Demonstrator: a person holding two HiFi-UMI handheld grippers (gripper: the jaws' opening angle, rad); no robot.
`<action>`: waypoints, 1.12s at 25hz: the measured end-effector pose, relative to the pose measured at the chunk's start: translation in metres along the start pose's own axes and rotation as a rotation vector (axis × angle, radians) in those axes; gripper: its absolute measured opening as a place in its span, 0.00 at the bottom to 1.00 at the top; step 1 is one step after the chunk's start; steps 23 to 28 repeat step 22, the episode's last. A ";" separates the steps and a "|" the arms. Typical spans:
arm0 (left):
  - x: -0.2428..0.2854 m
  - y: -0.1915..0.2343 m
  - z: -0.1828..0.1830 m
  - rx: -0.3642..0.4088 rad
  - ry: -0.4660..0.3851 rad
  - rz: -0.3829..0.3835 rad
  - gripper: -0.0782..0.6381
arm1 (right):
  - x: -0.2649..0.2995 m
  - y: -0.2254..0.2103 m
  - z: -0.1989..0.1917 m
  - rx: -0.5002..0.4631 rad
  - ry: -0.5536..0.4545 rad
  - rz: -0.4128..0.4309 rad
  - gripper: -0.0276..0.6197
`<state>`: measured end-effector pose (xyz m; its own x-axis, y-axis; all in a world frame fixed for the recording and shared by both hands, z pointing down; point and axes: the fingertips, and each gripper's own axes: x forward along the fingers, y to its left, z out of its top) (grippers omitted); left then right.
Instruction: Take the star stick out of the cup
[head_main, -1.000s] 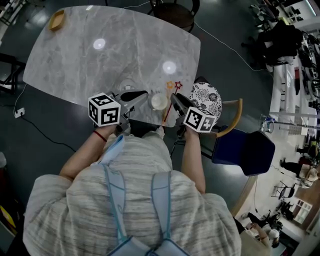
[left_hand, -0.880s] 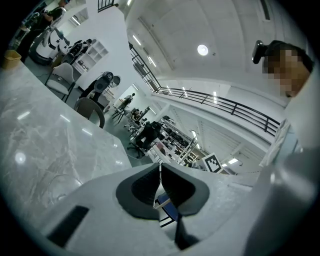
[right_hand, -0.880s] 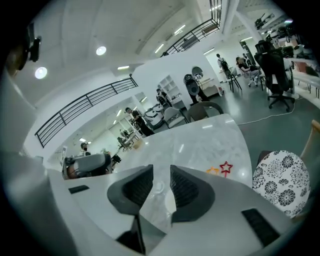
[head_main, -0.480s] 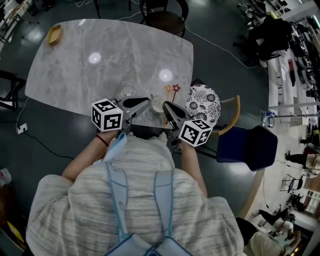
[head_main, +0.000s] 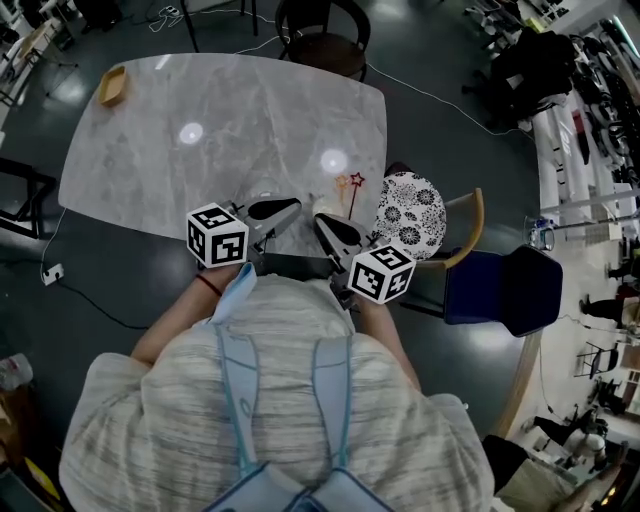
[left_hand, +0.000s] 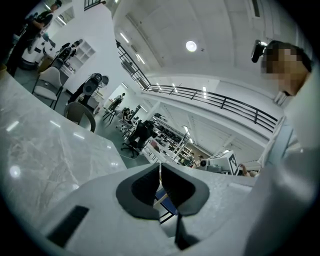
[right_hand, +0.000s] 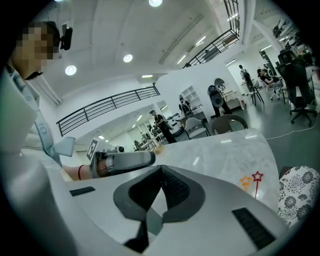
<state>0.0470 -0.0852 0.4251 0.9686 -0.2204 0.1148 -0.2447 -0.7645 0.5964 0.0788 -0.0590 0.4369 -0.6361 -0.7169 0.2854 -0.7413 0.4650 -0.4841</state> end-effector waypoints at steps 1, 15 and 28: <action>-0.002 0.000 -0.001 0.002 0.001 0.002 0.14 | 0.001 0.001 -0.002 0.005 -0.001 0.001 0.06; -0.019 0.008 0.000 0.011 -0.014 -0.006 0.14 | 0.010 0.005 -0.015 0.026 0.036 -0.004 0.06; -0.013 0.004 -0.005 0.003 -0.030 -0.049 0.14 | 0.010 -0.002 -0.015 0.014 0.068 -0.010 0.06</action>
